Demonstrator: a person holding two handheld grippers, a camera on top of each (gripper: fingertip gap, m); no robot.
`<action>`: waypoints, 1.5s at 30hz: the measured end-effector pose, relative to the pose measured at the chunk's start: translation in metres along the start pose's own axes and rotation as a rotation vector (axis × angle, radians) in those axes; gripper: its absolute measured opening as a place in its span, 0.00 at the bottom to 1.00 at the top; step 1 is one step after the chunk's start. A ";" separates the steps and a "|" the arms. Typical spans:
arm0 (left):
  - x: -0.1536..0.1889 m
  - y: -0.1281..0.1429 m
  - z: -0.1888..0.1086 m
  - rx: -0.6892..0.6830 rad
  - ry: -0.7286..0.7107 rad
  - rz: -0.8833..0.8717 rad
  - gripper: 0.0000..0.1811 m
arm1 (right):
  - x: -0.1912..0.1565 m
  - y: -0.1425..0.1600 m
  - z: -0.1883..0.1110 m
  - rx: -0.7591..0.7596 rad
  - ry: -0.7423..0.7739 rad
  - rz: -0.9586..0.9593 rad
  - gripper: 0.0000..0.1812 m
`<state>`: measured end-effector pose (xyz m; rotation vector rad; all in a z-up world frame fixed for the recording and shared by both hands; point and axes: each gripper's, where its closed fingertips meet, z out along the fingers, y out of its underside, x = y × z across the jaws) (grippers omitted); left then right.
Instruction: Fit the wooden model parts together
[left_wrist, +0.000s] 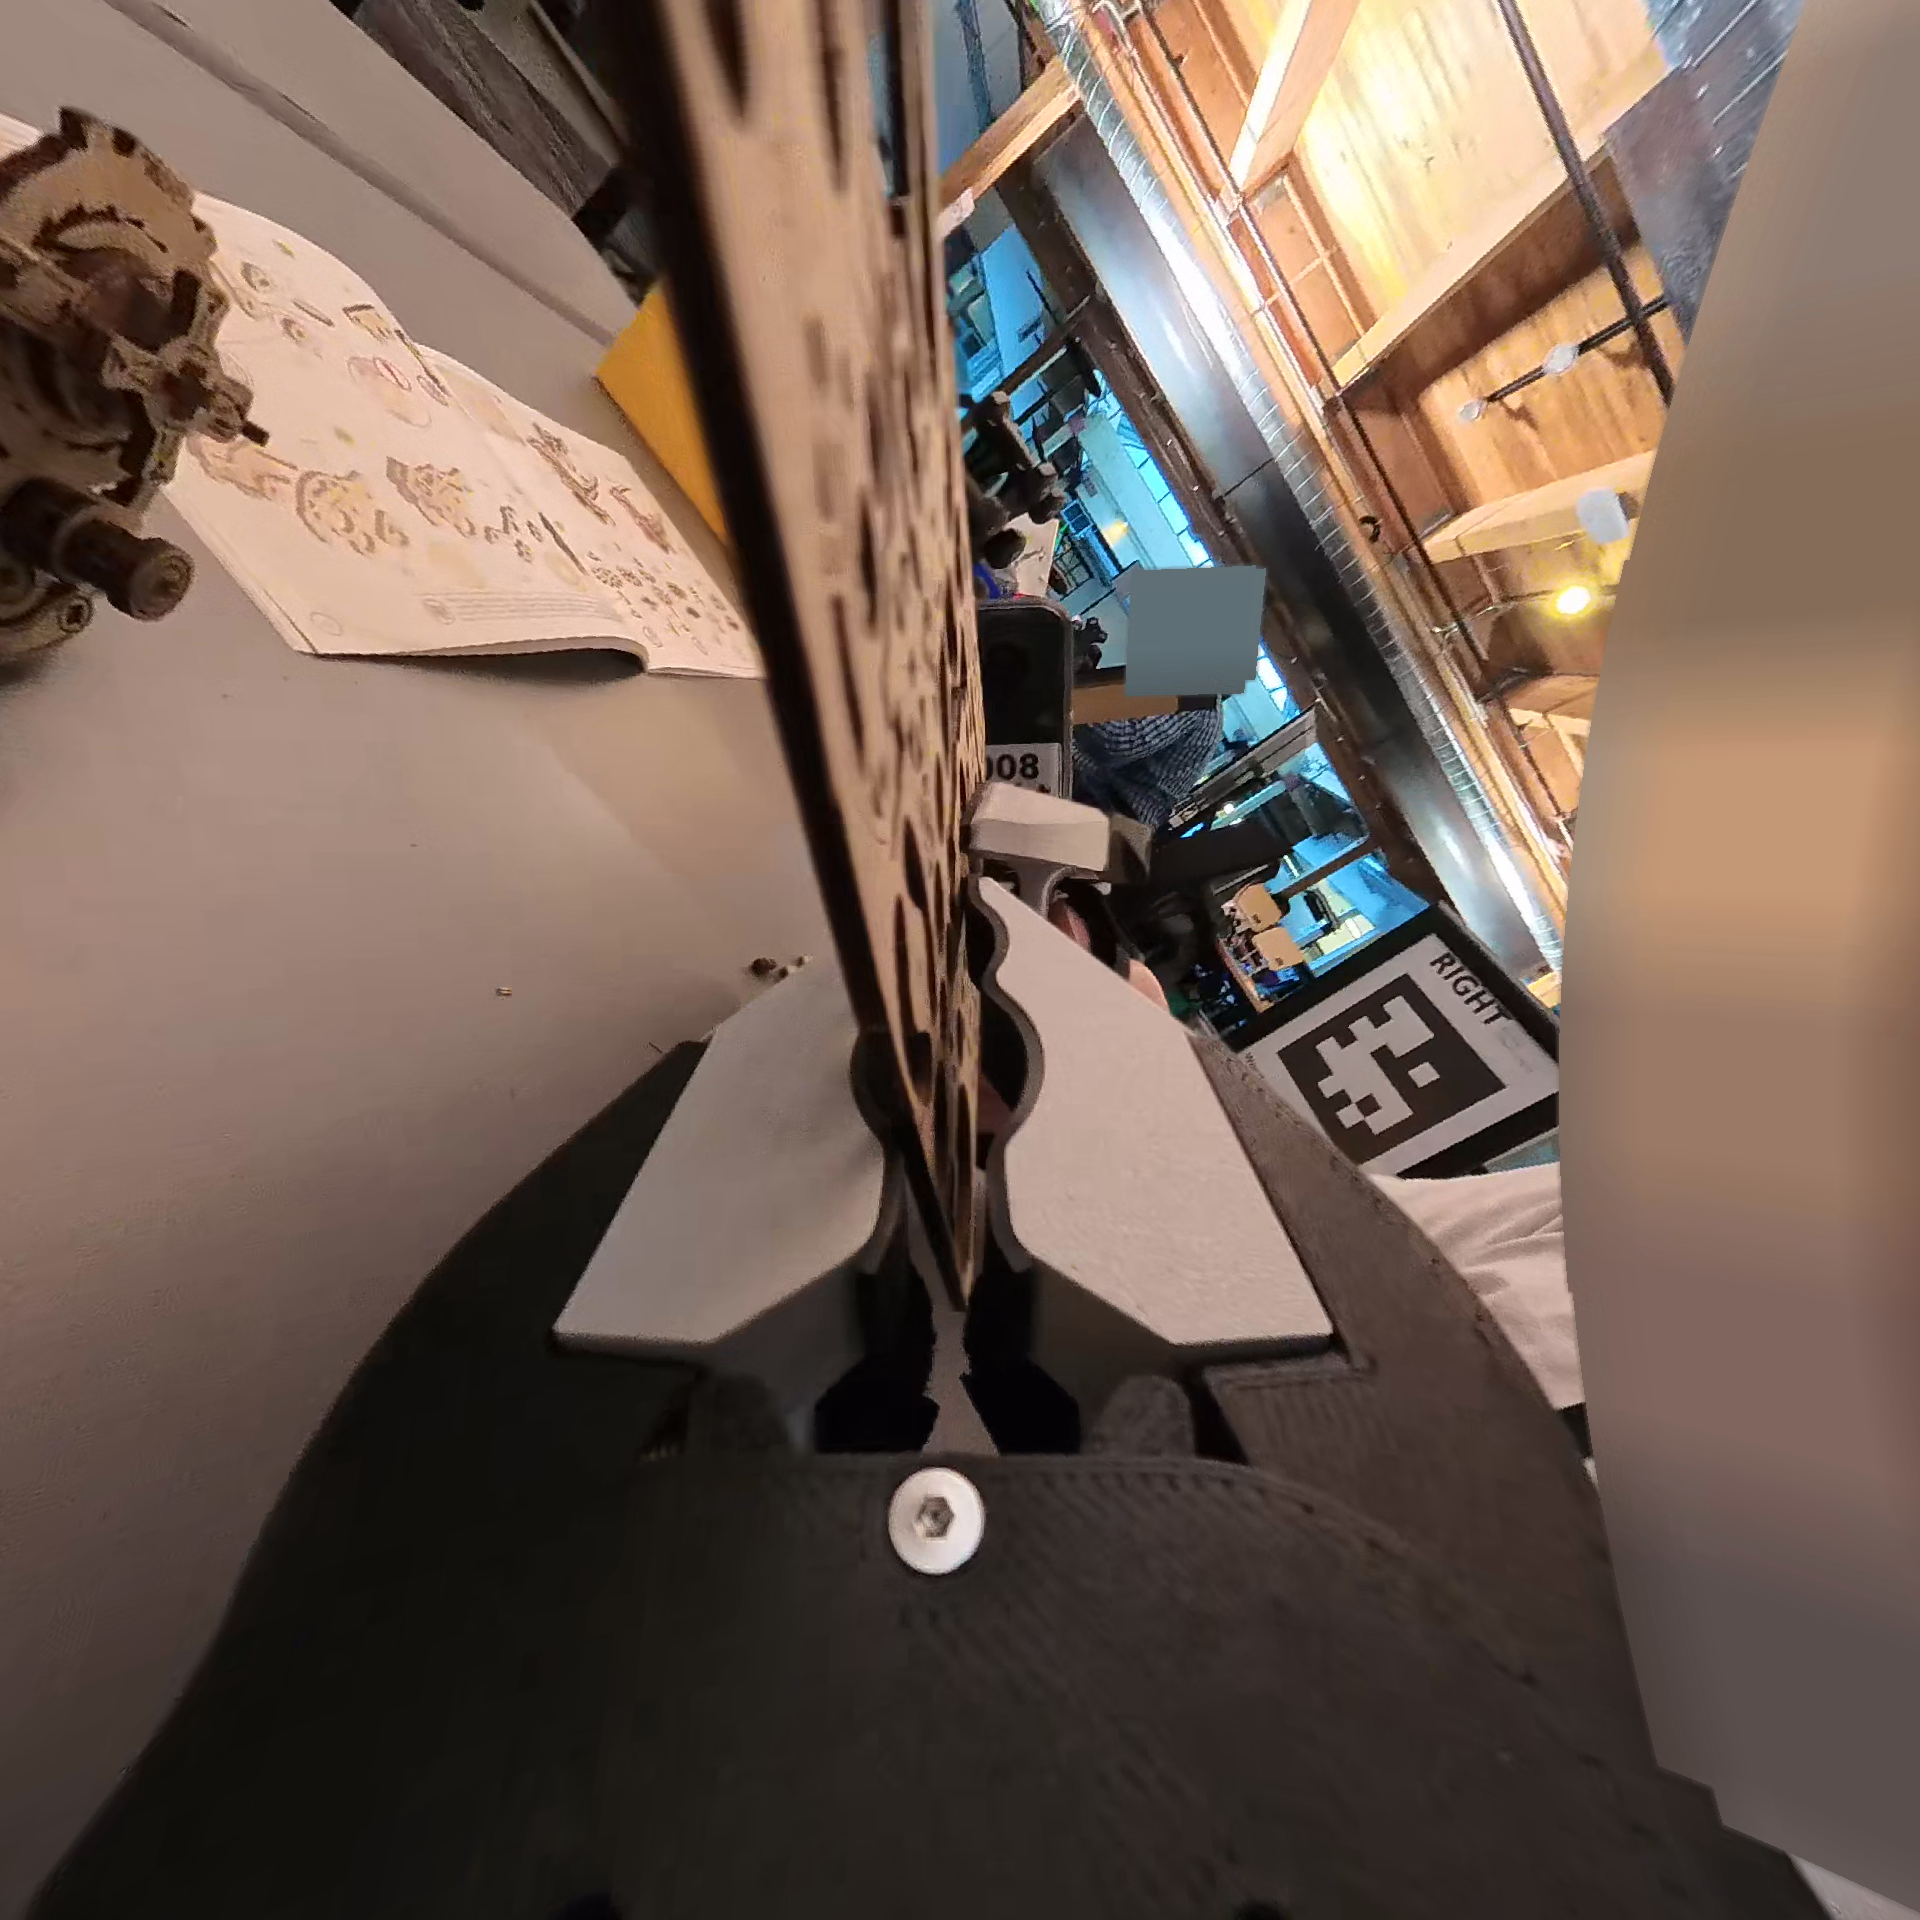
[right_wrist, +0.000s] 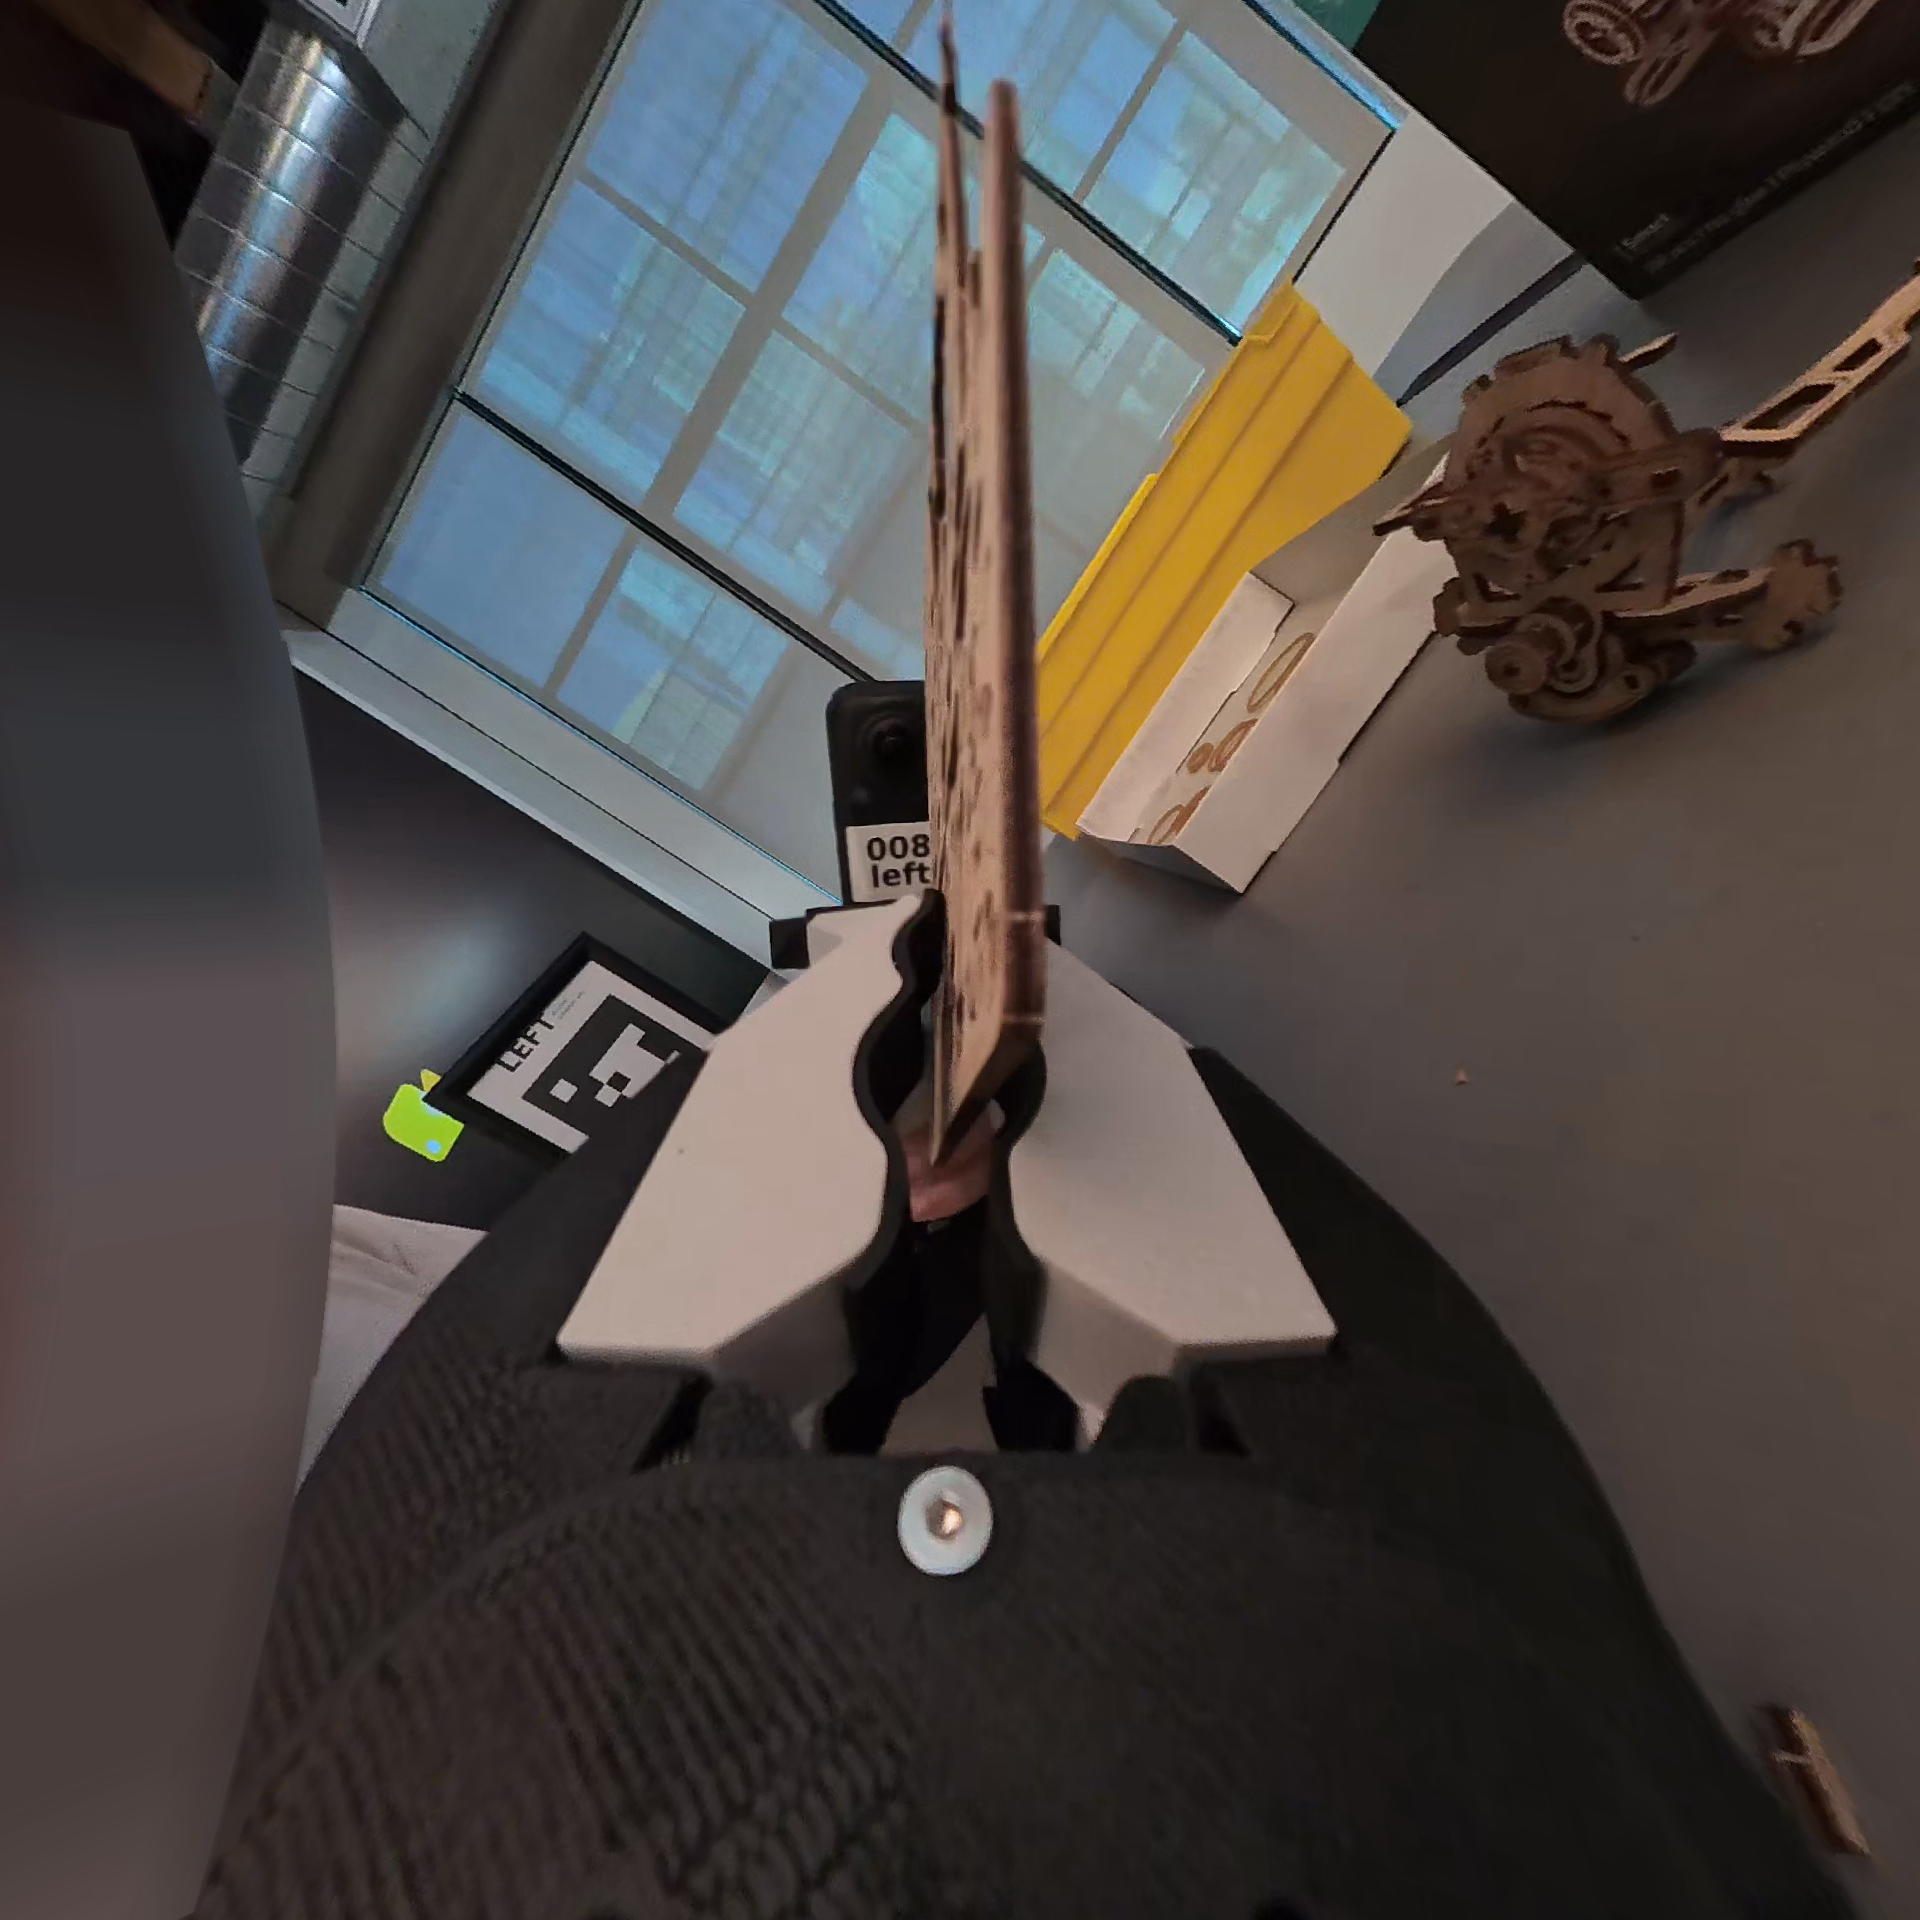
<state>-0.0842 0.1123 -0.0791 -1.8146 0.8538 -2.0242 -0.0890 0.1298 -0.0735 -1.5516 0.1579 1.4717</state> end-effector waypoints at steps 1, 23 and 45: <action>-0.001 0.000 0.000 -0.004 -0.007 0.007 0.01 | 0.001 0.000 0.000 -0.001 0.002 0.004 0.00; -0.003 0.006 0.000 -0.029 -0.065 0.073 0.01 | 0.005 0.006 -0.002 -0.016 0.008 -0.023 0.01; 0.007 0.014 -0.002 -0.035 -0.037 0.090 0.00 | -0.003 0.016 -0.009 -0.057 0.071 -0.075 0.08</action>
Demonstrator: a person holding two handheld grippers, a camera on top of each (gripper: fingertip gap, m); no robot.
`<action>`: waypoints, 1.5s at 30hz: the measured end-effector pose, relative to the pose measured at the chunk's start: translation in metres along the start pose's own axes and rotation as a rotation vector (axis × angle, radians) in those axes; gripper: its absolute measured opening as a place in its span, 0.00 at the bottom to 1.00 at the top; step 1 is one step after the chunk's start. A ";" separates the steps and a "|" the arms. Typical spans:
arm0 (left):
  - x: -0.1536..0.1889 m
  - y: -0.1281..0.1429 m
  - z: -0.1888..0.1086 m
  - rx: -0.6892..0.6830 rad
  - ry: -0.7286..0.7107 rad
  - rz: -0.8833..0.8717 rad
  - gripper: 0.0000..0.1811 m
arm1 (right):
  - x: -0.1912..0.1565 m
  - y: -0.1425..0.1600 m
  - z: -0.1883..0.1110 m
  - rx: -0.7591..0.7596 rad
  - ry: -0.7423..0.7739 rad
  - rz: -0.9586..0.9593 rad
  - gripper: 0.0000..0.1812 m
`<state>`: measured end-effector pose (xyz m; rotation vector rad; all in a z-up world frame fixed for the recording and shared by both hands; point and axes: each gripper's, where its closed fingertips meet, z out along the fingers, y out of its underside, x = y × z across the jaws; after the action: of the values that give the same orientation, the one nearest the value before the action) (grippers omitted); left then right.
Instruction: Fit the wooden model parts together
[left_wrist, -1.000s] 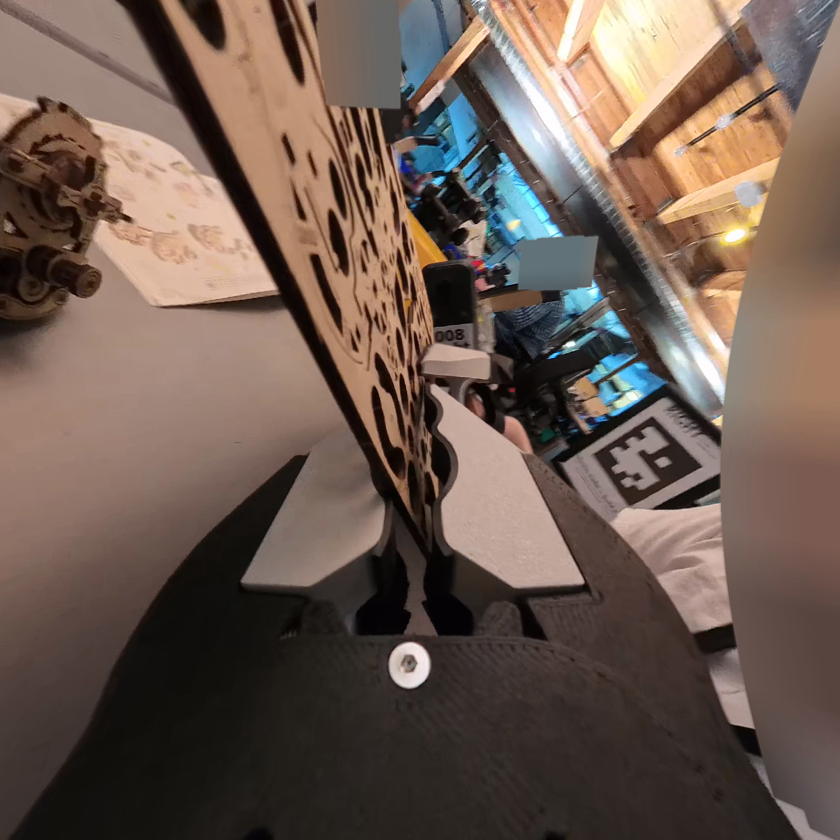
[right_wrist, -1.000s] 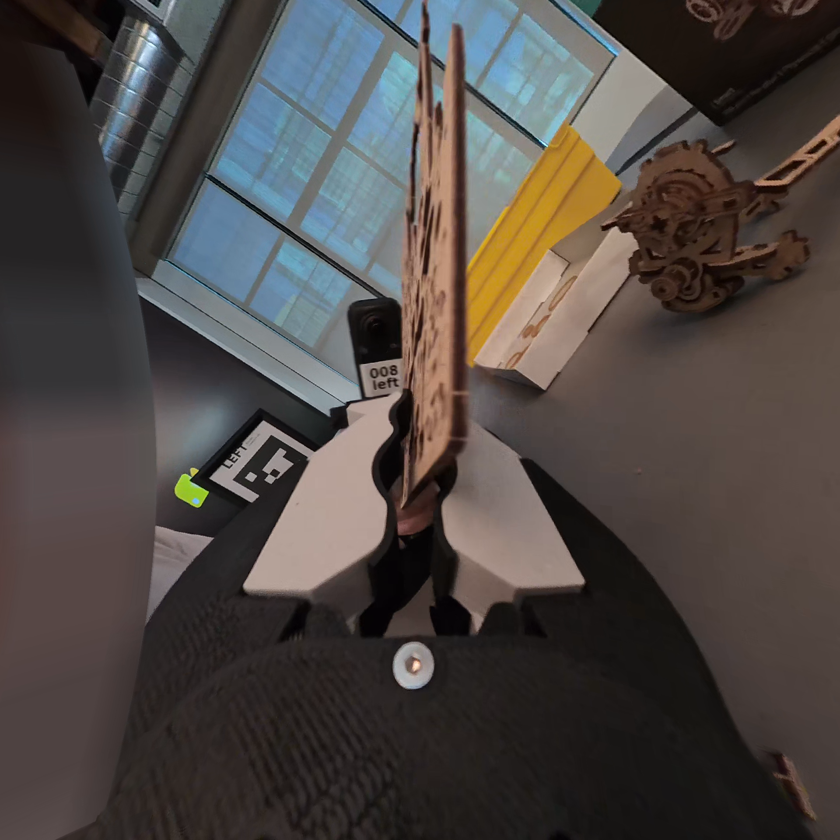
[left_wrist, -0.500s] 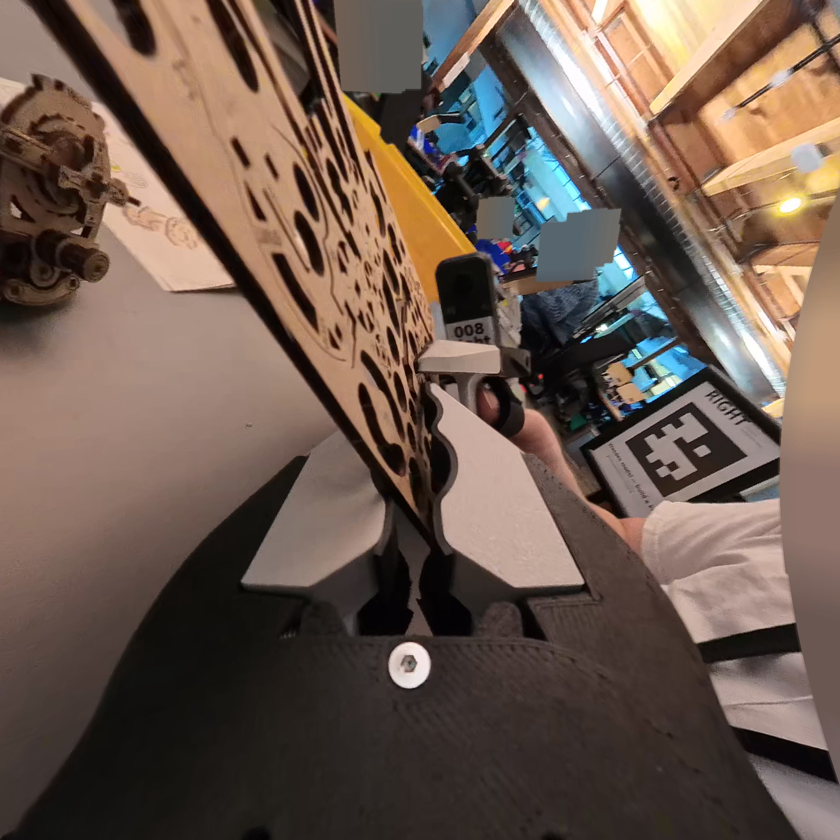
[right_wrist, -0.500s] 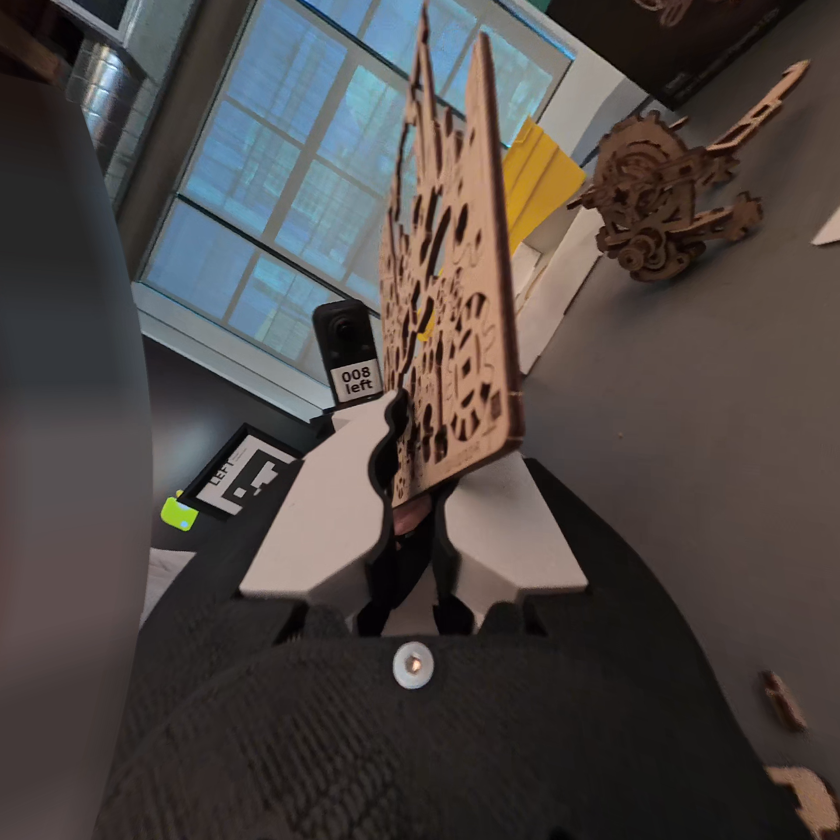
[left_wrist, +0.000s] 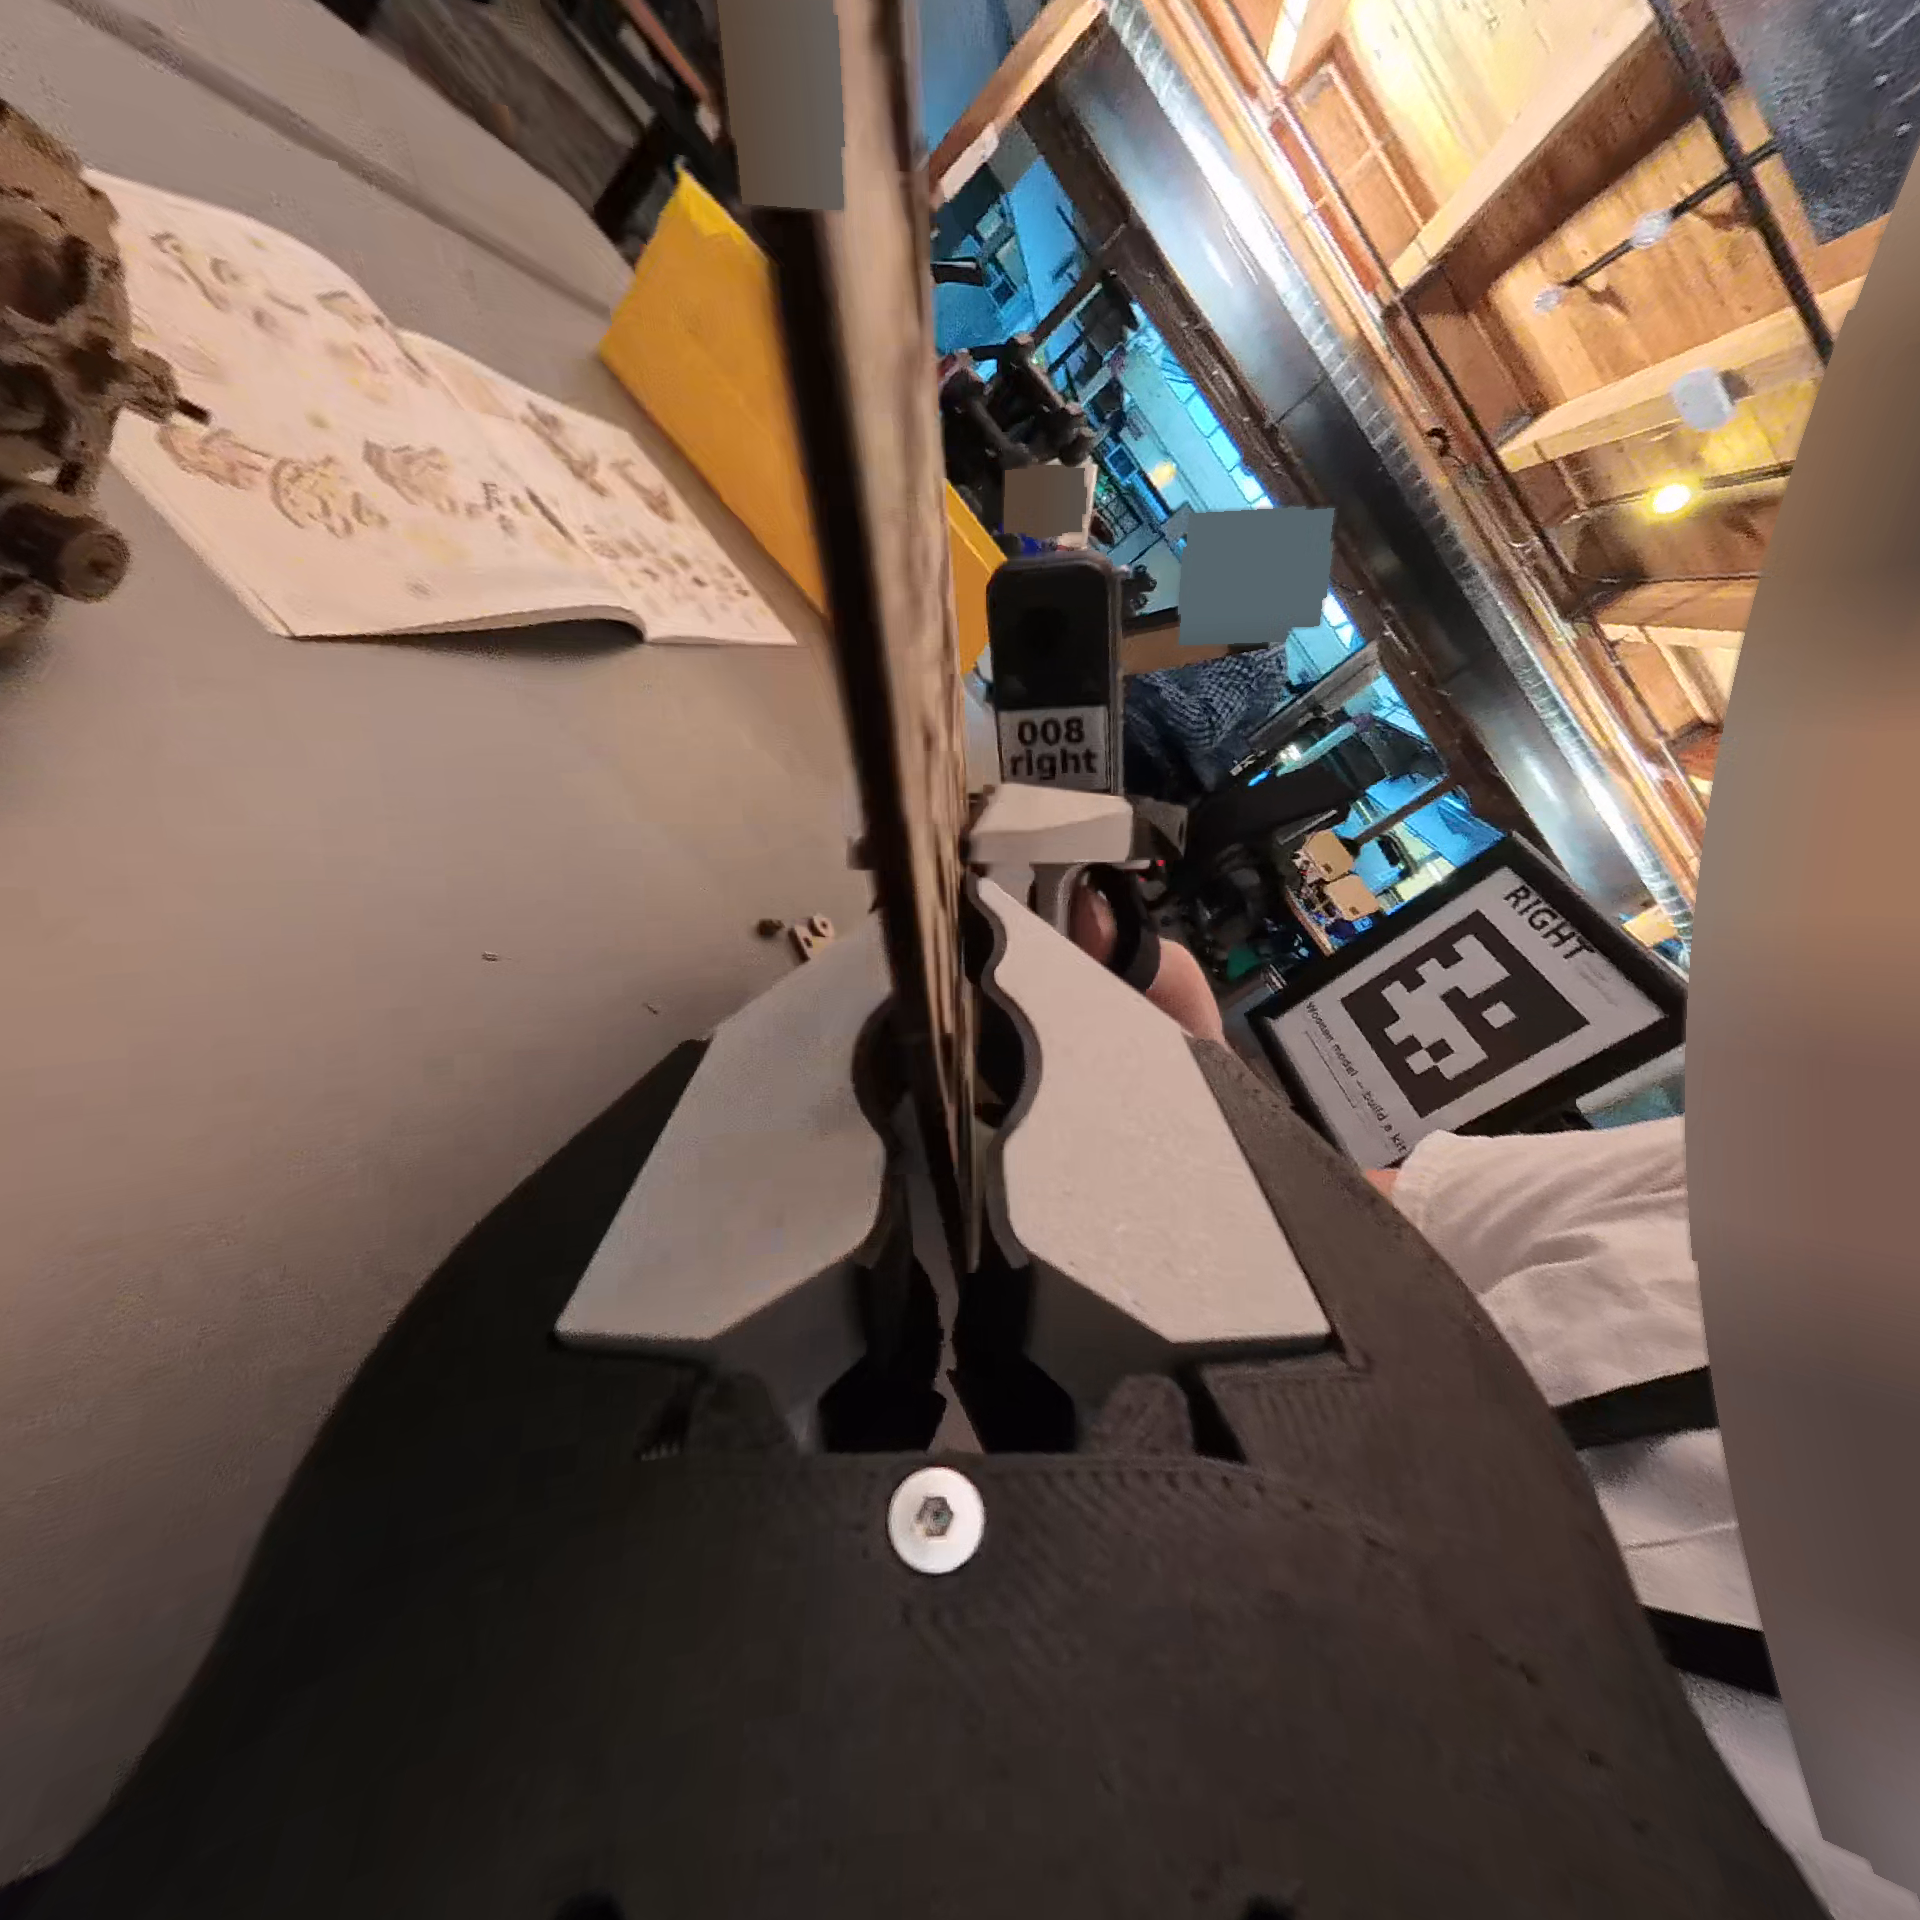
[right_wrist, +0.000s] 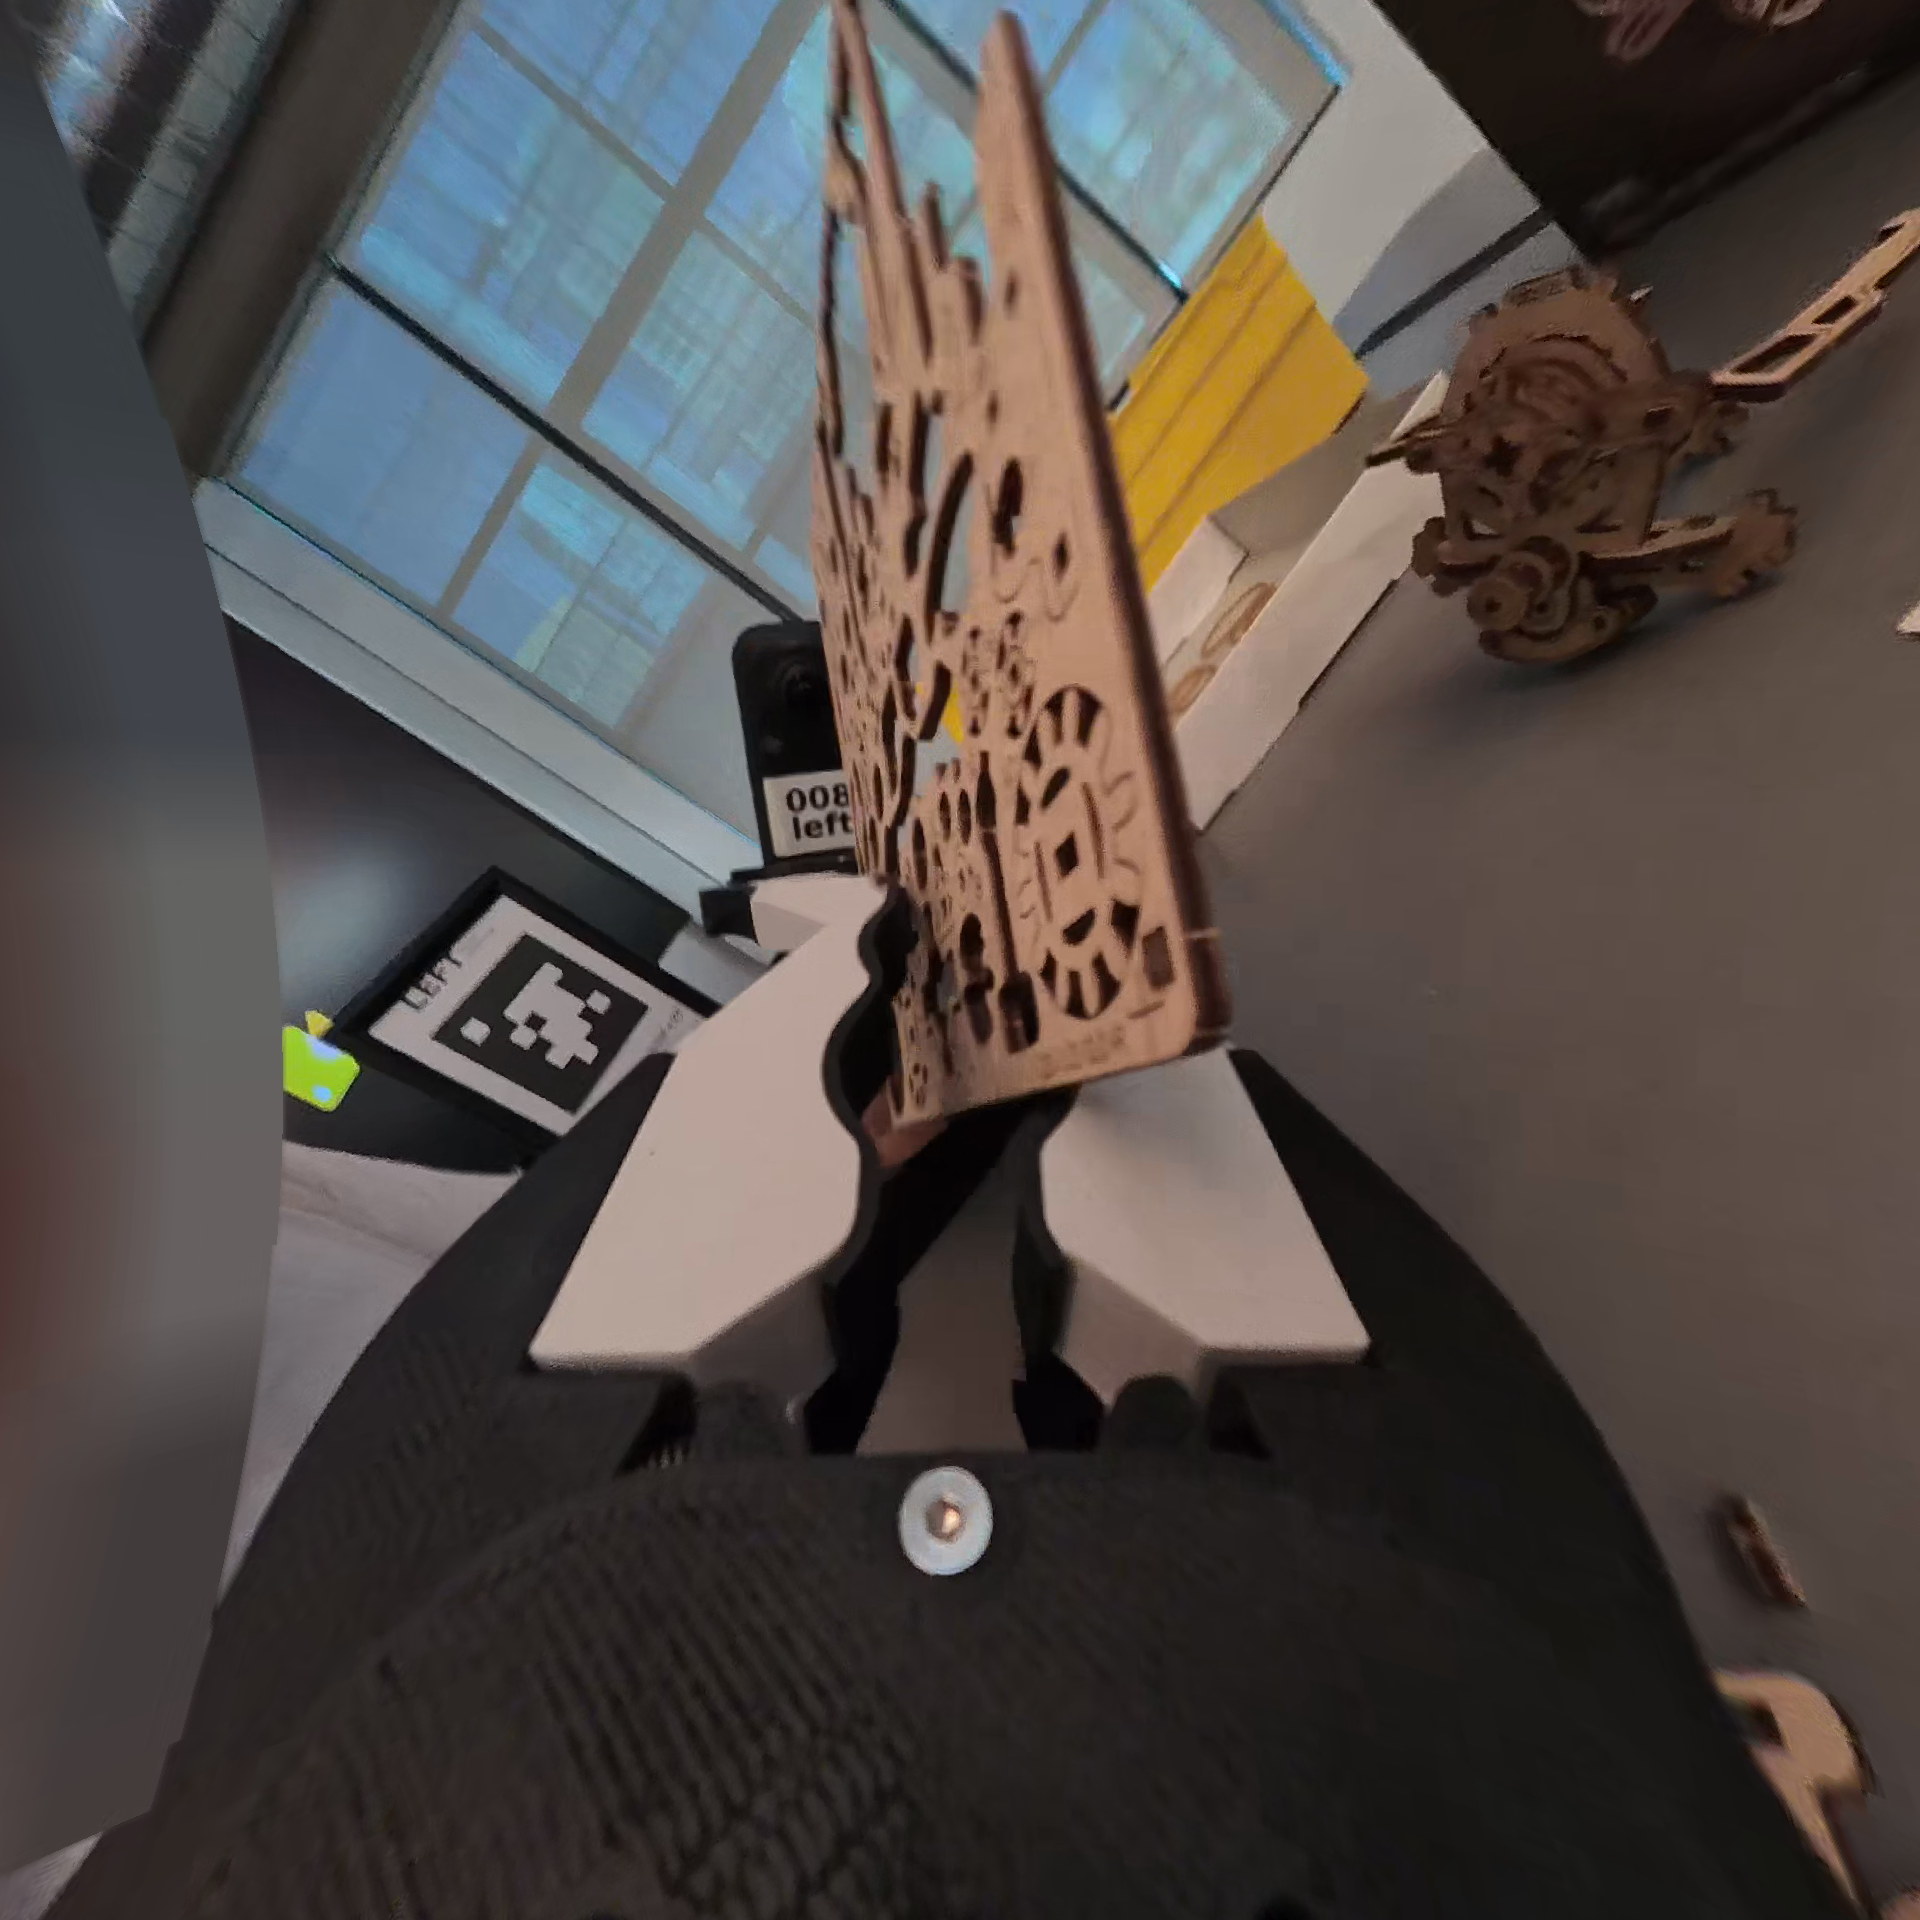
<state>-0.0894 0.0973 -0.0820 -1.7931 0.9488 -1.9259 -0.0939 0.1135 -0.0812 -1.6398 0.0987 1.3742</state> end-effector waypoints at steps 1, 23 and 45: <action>0.003 -0.002 -0.002 0.016 0.006 0.016 0.00 | -0.006 0.001 -0.005 -0.026 -0.004 -0.042 0.12; 0.011 -0.004 -0.023 -0.062 0.094 -0.139 0.00 | 0.077 0.035 -0.172 -1.019 0.316 -0.819 0.04; -0.033 0.039 0.001 -0.349 -0.272 -0.234 0.00 | 0.002 -0.025 -0.092 -1.483 0.445 -1.279 0.04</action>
<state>-0.0909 0.0910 -0.1325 -2.3881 1.0673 -1.6533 -0.0125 0.0643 -0.0768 -2.2797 -1.7417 -0.1616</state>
